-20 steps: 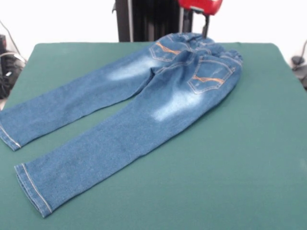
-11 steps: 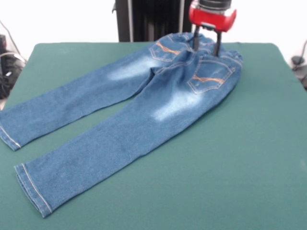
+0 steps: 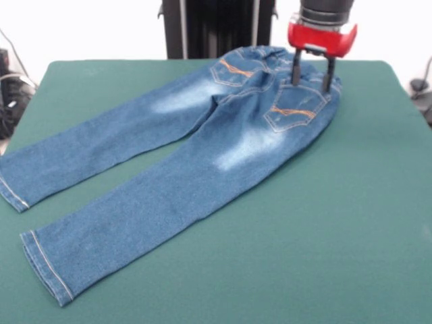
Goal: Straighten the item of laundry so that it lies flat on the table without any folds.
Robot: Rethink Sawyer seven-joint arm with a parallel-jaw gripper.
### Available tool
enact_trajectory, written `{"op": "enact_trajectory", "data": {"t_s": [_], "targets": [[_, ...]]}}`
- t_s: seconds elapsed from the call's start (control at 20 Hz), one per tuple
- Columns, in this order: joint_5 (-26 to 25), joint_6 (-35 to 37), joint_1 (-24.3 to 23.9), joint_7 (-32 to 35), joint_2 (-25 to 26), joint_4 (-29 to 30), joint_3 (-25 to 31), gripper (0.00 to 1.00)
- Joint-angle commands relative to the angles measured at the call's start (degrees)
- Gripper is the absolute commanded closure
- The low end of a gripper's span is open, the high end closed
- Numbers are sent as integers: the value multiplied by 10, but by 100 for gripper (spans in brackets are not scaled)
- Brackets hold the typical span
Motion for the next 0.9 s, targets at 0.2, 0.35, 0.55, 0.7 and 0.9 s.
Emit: {"op": "enact_trajectory", "data": {"t_s": [0.2,0.35,0.55,0.7,0.9], "targets": [[55,74,41,121,53,-79,12,0],[58,53,37,116,77,-88,21,0],[49,32,19,102,95,-89,28,0],[40,12,9,99,110,-86,34,0],[19,-6,-24,79,129,-90,48,0]]}}
